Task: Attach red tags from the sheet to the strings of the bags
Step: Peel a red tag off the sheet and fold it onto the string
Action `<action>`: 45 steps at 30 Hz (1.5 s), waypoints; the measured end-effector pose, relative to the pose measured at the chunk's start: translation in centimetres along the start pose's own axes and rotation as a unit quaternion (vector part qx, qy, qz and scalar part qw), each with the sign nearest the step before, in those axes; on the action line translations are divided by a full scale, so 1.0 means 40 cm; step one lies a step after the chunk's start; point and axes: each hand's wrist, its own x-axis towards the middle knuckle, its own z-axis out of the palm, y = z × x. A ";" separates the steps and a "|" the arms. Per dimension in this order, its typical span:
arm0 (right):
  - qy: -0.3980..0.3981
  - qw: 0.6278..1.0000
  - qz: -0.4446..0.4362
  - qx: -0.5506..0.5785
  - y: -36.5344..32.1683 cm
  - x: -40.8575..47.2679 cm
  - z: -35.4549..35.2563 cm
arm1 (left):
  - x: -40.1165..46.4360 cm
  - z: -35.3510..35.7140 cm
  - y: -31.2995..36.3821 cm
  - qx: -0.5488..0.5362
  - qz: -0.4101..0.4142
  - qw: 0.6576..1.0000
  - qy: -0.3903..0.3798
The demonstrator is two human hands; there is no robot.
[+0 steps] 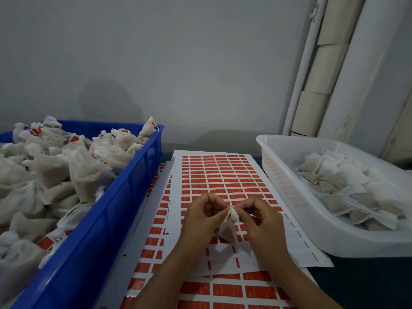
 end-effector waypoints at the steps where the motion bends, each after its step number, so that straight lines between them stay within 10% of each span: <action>1: -0.001 1.000 0.006 0.000 0.000 0.000 0.003 | 0.000 0.002 0.001 0.000 -0.001 1.000 0.001; 45: 0.004 0.998 0.012 0.054 0.008 0.004 0.009 | -0.006 0.005 -0.004 -0.042 -0.009 0.994 -0.102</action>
